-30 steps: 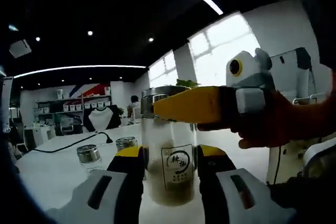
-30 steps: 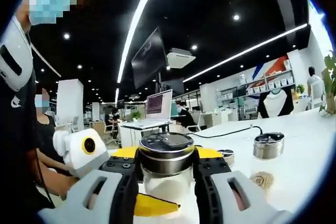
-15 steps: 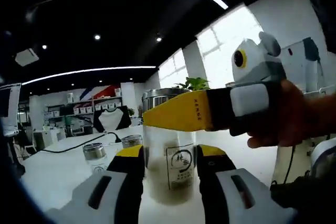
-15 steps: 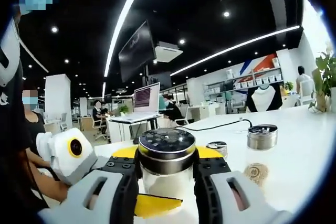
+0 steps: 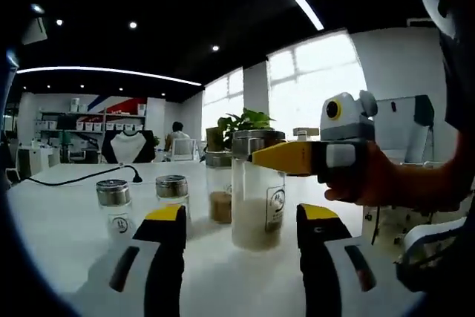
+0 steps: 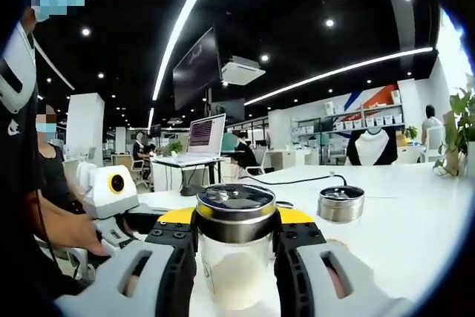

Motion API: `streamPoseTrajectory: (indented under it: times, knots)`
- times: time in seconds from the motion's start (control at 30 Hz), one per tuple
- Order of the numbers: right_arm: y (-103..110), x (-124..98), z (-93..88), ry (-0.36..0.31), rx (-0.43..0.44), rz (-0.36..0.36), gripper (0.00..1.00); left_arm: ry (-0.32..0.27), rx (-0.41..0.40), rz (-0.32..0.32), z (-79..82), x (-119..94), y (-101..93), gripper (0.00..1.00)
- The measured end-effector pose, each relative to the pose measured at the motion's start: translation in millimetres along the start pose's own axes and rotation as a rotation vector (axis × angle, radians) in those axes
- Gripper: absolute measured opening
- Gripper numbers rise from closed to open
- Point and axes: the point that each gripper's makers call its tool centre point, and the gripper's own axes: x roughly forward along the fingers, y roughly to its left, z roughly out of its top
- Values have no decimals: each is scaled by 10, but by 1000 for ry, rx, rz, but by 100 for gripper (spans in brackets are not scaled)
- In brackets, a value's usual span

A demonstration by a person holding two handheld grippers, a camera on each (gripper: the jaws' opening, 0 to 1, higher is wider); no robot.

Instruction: Rotate the seasoning bottle until the label or dispensing opening points toward the visible target arrow and the bottle remains upright within the marked orientation range

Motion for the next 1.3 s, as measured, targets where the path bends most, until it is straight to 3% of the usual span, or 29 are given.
streamPoseTrajectory:
  times: [0.47,0.63,0.9,1.3]
  knots:
    - [-488,-224,-76,52,-61,-19,37,18,-30,48,10,-163,184,79]
    - [-696,-302,-74,56,-59,-19,37,20,-61,52,-2,-189,208,89]
    - [-951,-361,-82,67,-63,-23,37,43,-67,91,-60,-231,308,97]
    - [-1277,-411,-98,94,-86,-4,37,68,-75,115,-109,-283,376,99]
